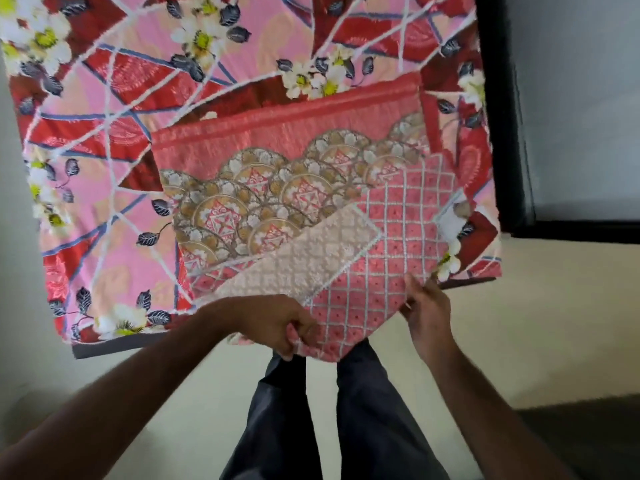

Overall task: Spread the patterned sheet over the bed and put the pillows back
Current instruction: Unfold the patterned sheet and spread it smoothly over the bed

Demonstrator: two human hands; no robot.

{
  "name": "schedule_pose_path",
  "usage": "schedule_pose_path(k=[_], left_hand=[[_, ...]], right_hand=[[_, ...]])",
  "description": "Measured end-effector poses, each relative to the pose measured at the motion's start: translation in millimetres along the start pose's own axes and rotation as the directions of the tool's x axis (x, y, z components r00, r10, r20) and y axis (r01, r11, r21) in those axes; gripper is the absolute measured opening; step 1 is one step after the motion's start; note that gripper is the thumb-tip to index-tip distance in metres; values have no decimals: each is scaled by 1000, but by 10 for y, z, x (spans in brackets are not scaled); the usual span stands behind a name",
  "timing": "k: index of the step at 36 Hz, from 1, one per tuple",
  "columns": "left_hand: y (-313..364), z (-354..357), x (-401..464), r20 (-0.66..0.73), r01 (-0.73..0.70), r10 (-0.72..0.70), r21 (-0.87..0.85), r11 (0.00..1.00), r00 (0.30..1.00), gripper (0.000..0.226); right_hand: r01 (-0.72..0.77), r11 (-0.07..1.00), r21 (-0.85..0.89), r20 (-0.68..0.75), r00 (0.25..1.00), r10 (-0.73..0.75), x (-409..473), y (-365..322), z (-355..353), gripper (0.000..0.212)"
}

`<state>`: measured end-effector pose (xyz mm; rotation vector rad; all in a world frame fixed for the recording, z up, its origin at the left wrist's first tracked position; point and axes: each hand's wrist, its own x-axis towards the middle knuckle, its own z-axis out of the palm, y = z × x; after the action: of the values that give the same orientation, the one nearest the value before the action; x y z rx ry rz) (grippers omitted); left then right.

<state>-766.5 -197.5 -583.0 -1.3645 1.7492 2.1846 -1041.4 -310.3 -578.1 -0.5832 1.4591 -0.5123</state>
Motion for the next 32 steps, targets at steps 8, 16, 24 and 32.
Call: schedule_pose_path(k=[8,16,24,32], left_hand=[[-265,119,124,97,212,-231,171,962,968,26],[-400,38,-27,-181,206,-200,13,978,963,18],[-542,-407,-190,-927,434,-327,-221,873,184,40],[-784,-450,-317,-673,380,-735,-701,603,-74,93]], right_hand=[[-360,924,-129,-276,908,315,-559,914,-502,59],[-337,722,-604,-126,935,331,-249,890,-341,35],[420,645,-638,223,903,-367,401,-79,-38,9],[216,288,-933,67,891,-450,1312,-891,354,72]])
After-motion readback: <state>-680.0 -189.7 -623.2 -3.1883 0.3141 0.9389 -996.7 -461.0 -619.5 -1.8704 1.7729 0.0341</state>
